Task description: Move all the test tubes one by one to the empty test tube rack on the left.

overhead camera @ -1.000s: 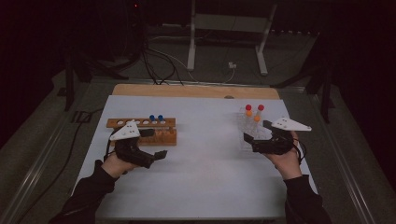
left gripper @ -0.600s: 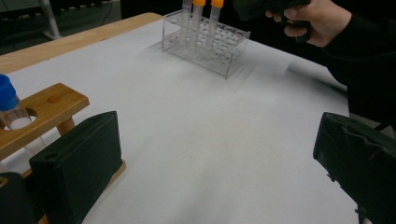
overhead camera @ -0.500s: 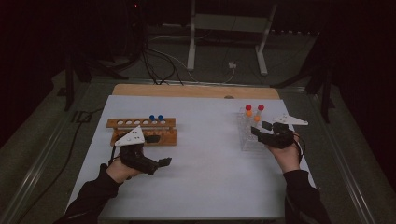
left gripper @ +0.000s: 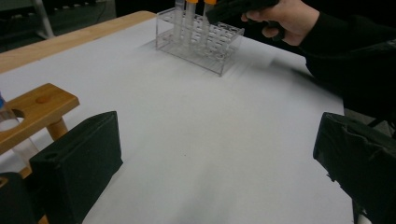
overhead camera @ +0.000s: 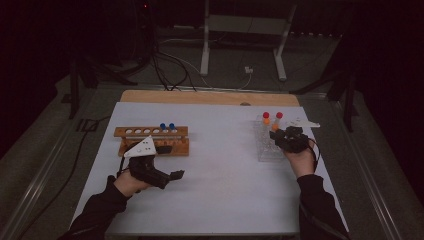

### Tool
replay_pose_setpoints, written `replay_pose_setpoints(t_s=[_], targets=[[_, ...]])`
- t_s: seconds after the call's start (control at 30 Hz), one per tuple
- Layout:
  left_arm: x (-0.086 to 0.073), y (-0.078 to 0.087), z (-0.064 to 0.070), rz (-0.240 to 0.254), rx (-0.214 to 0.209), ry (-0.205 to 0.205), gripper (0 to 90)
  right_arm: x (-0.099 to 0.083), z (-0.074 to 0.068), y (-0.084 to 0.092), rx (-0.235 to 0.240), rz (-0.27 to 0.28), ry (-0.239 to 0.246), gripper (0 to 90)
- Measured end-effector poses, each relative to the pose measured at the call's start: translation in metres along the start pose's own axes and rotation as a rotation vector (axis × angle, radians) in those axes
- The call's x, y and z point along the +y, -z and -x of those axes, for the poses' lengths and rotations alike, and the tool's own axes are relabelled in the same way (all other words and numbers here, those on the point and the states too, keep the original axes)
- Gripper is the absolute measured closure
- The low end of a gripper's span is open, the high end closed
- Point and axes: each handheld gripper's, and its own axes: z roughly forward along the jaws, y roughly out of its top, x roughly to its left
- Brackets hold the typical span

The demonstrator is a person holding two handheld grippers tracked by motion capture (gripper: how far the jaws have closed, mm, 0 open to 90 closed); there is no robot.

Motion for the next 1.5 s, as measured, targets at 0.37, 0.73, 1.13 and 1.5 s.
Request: replay_pose_setpoints(t_s=[0.37, 0.73, 1.13, 1.5], targets=[[-0.001, 0.000, -0.002, -0.002, 0.004, 0.003, 1.9, 0.004, -0.003, 0.002, -0.010, 0.000, 0.018, 75.3], [0.003, 0.004, -0.002, 0.009, 0.003, 0.003, 1.9, 0.023, -0.007, 0.036, -0.017, 0.098, 0.047, 75.5], [0.008, 0.001, -0.001, 0.006, -0.010, -0.004, 1.9, 0.035, -0.034, 0.059, 0.090, 0.126, 0.116, 75.5], [0.013, -0.004, -0.001, -0.004, -0.028, -0.002, 1.9, 0.027, -0.076, 0.047, 0.249, 0.048, 0.208, 75.5]])
